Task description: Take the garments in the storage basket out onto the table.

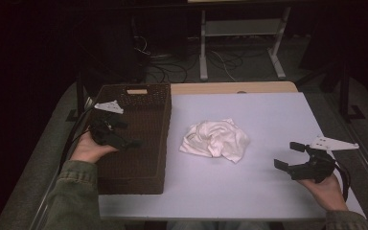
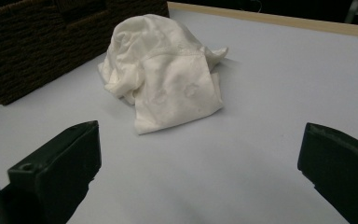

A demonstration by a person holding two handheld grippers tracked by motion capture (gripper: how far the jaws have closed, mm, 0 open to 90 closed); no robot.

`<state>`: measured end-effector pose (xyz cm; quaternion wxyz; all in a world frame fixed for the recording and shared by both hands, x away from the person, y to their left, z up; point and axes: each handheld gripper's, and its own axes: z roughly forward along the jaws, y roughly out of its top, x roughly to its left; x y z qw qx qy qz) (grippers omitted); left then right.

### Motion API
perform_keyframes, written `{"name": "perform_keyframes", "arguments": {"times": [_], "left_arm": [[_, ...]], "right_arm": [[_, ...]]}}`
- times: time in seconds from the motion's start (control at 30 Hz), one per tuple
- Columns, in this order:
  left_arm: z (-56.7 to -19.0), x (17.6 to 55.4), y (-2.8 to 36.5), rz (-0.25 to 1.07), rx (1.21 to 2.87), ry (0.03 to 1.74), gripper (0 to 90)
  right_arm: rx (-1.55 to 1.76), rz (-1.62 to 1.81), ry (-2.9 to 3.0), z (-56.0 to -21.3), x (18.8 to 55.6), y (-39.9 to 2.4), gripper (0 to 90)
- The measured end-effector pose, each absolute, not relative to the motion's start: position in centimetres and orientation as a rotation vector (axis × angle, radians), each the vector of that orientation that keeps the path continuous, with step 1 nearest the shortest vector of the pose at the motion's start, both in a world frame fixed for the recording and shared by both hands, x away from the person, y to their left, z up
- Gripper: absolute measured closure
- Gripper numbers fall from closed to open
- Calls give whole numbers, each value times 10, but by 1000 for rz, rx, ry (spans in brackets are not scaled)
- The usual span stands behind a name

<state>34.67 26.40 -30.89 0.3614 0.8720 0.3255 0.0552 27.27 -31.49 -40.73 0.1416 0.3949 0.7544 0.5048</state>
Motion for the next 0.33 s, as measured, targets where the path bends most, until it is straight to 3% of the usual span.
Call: {"name": "perform_keyframes", "arguments": {"times": [0.33], "left_arm": [[-319,336,279,148,2213,867,0]], "right_arm": [[1136,1448,2187,-408,274,-314,0]]}}
